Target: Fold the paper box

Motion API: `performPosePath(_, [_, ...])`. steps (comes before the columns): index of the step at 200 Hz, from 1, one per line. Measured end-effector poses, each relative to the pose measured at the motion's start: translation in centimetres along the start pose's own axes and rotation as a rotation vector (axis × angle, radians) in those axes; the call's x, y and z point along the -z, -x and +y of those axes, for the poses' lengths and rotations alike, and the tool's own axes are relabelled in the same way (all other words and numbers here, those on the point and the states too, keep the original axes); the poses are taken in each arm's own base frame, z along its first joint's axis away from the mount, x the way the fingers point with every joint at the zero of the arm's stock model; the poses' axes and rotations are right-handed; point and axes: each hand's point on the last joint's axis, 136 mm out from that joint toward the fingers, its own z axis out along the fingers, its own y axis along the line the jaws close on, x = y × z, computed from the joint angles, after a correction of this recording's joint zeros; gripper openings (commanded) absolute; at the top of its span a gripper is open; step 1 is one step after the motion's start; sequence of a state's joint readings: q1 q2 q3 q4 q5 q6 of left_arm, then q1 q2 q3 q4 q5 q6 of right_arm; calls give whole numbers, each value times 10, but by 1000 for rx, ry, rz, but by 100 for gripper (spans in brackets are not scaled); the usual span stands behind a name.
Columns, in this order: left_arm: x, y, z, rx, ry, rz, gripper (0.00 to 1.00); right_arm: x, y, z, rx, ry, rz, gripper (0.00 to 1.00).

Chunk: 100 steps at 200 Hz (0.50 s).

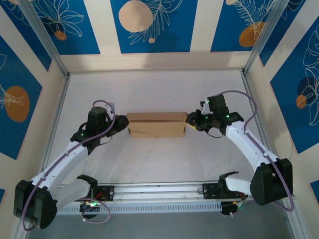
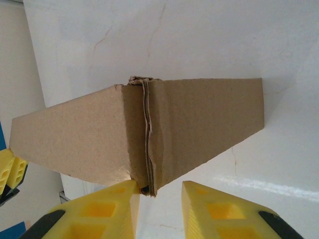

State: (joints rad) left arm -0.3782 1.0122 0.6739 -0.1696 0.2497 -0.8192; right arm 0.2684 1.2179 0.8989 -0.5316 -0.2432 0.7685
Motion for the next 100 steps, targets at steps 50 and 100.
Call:
performPosePath(50, [-1,0,1,-13,-7,-7,22,7,2,-1,8,-40,-5,38])
performPosePath(100, [-10,-2,3,-15,-30,-17,22,23,8,9,46,-68,-19,54])
